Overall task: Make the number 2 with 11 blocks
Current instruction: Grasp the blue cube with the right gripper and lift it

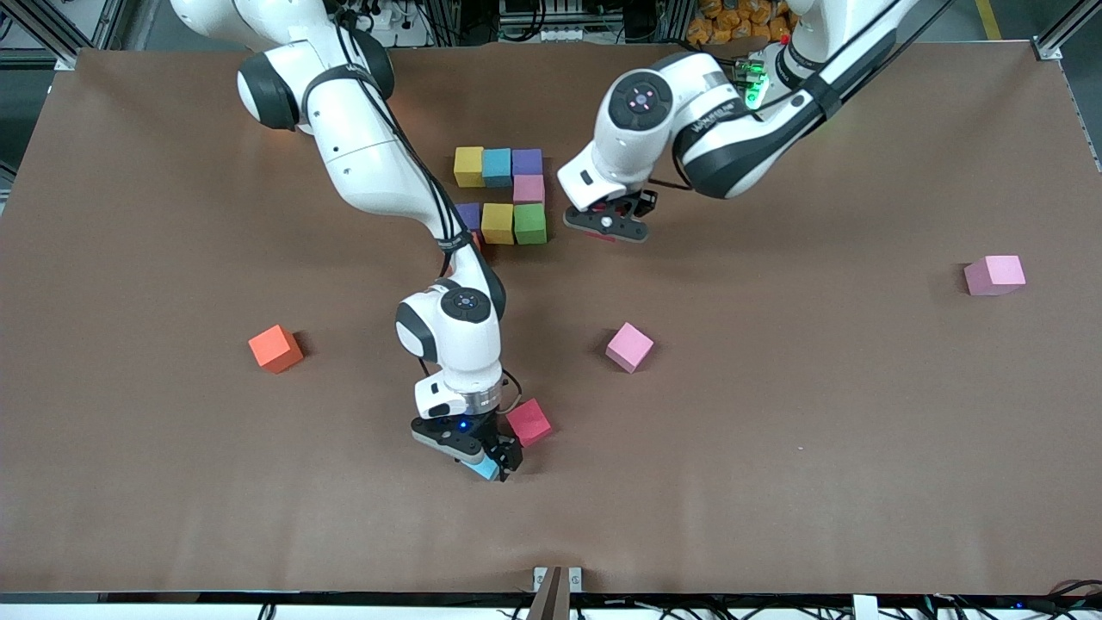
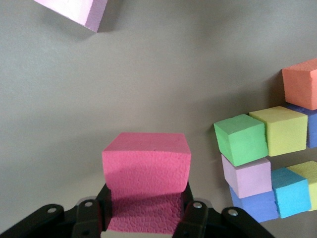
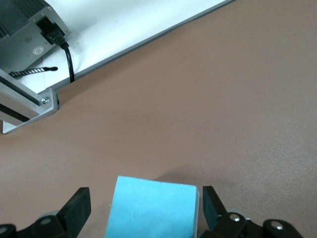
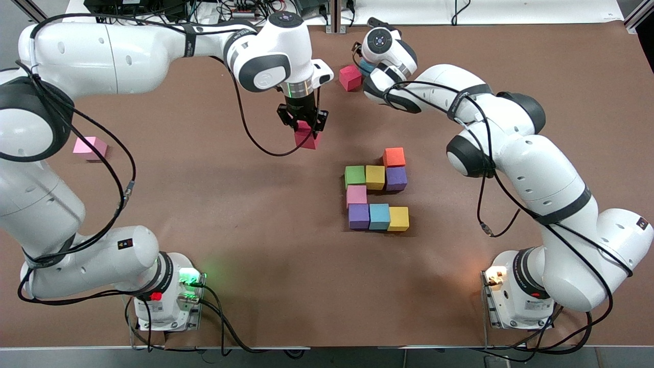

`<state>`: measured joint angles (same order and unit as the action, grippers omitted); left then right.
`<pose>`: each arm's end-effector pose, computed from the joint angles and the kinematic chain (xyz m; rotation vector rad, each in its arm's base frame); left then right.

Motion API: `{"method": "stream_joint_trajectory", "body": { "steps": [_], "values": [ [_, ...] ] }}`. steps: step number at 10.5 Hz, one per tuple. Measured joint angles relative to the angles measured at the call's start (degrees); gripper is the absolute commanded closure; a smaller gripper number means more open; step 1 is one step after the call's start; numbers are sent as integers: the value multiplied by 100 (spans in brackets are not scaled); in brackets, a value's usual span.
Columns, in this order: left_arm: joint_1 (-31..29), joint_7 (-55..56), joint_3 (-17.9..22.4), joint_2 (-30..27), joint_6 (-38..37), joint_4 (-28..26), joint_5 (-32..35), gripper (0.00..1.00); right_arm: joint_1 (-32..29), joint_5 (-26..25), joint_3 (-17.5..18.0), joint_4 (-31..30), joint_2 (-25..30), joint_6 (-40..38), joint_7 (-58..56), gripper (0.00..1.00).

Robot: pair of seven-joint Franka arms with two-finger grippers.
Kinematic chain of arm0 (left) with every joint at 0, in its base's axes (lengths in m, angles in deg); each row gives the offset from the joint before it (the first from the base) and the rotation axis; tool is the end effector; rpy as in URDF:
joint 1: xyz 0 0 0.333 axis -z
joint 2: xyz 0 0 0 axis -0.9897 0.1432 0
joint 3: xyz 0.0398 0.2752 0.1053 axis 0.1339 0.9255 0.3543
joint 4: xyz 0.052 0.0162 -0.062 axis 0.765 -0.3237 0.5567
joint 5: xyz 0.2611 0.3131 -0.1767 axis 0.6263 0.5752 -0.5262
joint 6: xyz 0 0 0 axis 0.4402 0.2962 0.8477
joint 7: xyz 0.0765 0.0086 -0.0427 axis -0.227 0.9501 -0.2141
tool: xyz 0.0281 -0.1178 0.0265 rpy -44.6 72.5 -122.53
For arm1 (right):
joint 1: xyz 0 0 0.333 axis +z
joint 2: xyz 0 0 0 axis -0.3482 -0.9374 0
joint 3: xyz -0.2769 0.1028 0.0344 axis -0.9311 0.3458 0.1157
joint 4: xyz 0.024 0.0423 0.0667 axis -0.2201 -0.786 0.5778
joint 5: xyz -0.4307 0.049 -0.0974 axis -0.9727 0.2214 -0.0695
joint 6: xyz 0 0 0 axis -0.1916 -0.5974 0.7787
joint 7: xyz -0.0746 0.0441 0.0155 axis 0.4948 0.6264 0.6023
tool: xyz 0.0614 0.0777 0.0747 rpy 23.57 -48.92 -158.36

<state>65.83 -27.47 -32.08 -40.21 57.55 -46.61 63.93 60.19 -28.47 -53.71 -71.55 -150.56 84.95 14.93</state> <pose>0.4139 -0.4731 0.3043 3.0343 -0.4113 -0.2628 0.7429 0.4098 0.1353 -2.8205 0.6639 -0.9246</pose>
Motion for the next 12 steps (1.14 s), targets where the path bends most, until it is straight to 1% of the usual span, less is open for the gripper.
{"method": "stream_joint_trajectory", "body": {
  "steps": [1,2,3,5,8,10,12],
  "values": [
    [5,-60,-6,15,0,0,-15,100,17,0,-3,22,-31,11,0,0],
    [15,-63,-20,18,2,16,-16,100,35,0,-4,30,-45,14,0,66],
    [15,-65,-25,22,3,89,-17,100,46,-3,-4,30,-55,14,-5,100],
    [13,-88,-24,60,2,260,-25,100,51,-5,-5,29,-69,10,-9,100],
    [17,-112,-24,143,2,309,-26,100,44,-50,-29,-27,-36,1,-12,100],
    [23,-132,-24,152,2,309,-26,100,-48,-321,35,-439,231,0,-11,100],
    [95,-191,-14,207,19,323,-24,100,-248,-519,307,-1103,732,-3,-16,100]
  ]
}}
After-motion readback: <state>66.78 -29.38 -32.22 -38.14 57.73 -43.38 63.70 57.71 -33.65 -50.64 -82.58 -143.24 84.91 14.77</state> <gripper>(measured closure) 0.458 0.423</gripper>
